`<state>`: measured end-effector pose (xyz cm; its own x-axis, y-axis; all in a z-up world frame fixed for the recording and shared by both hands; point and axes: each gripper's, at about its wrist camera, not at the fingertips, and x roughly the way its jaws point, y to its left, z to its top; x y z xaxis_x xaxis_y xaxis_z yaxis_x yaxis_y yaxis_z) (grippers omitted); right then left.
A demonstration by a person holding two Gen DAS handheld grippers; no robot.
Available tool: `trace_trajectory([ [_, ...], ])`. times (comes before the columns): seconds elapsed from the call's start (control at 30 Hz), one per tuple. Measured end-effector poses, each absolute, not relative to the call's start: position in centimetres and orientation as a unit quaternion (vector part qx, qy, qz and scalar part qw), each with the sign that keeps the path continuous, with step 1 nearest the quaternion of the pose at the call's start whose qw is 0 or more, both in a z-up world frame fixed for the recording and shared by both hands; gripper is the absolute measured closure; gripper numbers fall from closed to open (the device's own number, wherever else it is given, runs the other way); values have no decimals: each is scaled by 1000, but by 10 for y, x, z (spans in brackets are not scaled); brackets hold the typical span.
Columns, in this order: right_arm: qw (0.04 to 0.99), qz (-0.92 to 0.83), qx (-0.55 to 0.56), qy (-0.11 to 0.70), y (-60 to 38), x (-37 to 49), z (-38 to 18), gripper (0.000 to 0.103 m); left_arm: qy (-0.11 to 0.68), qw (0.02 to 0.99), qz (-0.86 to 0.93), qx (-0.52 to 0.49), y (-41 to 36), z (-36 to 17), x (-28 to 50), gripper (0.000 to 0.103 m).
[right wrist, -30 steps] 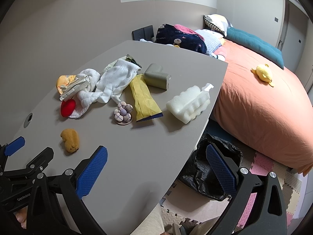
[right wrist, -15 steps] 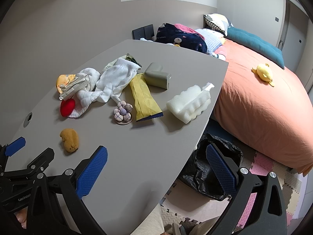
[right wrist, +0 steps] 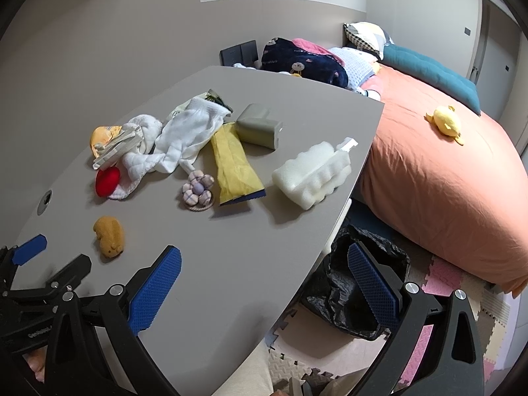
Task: Collect trash
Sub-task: 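Grasp the brown sponge with the left tool while the right tool grasps the white foam bottle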
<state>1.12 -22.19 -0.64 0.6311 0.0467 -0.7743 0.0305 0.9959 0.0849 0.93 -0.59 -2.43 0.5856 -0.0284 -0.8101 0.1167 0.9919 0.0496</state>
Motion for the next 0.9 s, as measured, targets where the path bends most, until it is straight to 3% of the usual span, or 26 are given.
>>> trace_trajectory([
  [0.23, 906, -7, 65, 419, -249, 29, -10, 3, 455, 889, -31, 46, -17, -32, 32, 6],
  [0.3, 904, -4, 66, 422, -255, 36, -13, 9, 457, 887, -26, 60, -23, -38, 38, 7],
  [0.57, 899, 16, 80, 431, -264, 56, -25, 16, 491, 870, -30, 38, -17, -60, 58, 46],
  [0.77, 902, 16, 96, 421, -271, 66, -27, 16, 484, 874, -36, 38, -15, -58, 63, 60],
  [0.9, 894, 9, 118, 433, -278, 80, -34, 27, 479, 876, -35, 47, -18, -57, 67, 60],
])
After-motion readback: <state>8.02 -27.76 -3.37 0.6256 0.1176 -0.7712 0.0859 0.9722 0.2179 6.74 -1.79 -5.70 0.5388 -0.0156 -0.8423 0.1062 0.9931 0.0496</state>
